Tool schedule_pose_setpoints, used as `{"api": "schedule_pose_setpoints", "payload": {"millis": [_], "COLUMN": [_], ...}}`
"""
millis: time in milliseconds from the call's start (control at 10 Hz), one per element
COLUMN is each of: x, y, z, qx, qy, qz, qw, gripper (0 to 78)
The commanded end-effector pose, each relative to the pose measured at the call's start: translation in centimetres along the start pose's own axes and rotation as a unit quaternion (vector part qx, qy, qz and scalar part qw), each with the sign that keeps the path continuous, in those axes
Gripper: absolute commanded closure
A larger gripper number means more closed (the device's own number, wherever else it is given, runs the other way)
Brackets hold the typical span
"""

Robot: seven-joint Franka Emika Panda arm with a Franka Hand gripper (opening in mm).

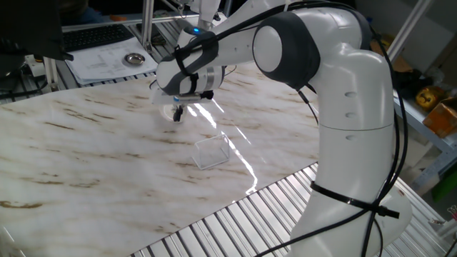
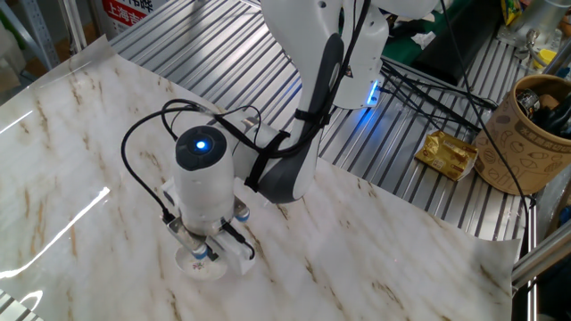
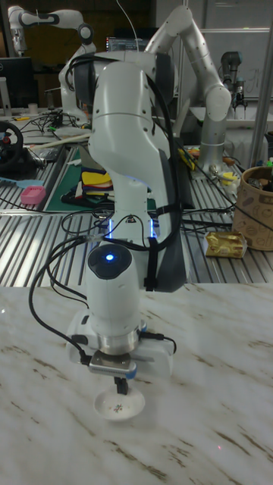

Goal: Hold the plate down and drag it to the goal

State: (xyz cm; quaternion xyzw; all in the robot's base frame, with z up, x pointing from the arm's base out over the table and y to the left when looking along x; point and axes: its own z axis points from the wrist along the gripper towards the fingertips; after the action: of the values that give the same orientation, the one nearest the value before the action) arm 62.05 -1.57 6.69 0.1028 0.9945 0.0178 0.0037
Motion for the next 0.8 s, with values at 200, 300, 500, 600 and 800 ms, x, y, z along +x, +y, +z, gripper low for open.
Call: {"api": "schedule_pose_setpoints", "payload": {"millis": [200,300,500,600,800], "x": [-1.3,-1.5,-2.1,-3.1,-4.4], "y": [0.4,0.5,0.7,1.0,1.4], "z": [-1.1,-1.1,-1.3,-1.8,-2.4], "qx": [0.000,0.000,0.000,0.001,0.003], "qy": [-0.004,-0.004,-0.004,-0.004,-0.004], "qz": [0.004,0.005,0.006,0.006,0.006], "qw": [1.0000,1.0000,1.0000,1.0000,1.0000], "gripper": [77.6,77.6,77.6,77.6,77.6]}}
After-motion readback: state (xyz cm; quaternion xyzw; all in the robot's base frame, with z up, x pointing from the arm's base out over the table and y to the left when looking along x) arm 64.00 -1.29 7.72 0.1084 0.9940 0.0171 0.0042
